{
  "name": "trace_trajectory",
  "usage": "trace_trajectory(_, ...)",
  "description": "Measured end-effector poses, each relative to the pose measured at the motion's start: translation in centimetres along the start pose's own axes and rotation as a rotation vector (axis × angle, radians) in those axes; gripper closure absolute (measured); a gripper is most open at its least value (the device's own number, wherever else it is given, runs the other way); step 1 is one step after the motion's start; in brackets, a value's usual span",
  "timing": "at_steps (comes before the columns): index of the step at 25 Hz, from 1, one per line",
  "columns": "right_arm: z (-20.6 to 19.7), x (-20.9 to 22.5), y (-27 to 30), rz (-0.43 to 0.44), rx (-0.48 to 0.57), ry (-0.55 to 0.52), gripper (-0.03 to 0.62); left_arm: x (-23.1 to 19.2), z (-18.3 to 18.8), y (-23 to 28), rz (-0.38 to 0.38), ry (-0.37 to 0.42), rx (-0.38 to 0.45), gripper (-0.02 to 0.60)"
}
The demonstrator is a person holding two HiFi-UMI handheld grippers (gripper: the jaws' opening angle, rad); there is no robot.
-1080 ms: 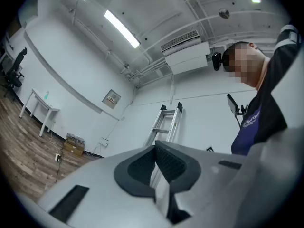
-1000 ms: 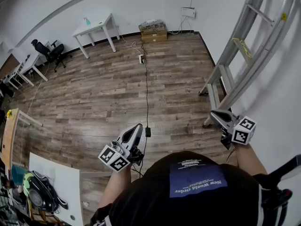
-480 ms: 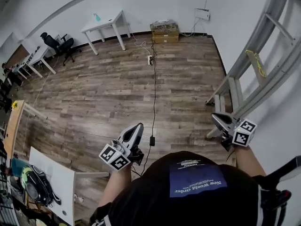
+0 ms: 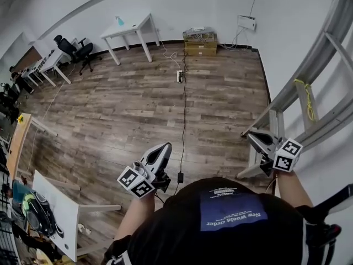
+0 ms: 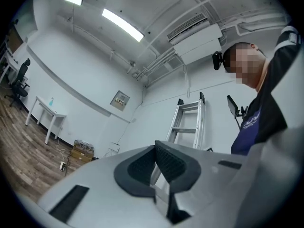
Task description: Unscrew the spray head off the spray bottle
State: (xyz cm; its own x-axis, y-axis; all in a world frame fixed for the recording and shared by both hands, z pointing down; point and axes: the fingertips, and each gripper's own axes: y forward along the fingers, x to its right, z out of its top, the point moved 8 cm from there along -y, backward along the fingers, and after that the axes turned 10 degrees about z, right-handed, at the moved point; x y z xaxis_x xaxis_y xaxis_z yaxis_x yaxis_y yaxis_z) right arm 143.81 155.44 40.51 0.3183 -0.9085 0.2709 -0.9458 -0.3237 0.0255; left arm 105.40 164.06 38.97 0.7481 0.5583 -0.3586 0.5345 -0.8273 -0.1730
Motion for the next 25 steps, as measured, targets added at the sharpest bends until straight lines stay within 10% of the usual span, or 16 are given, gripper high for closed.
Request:
trace_trajectory(11, -0.2, 6.1, 2.1, -0.070, -0.003, 0.044, 0.597, -5.8, -0.5, 6.5, -0.050, -0.036, -0.043, 0.580)
trace_trajectory(25, 4.4, 12.1, 19.7, -0.130, 0.073, 0.025, 0.597, -25.1, 7.7, 10.2, -0.108, -0.014, -0.037, 0.580)
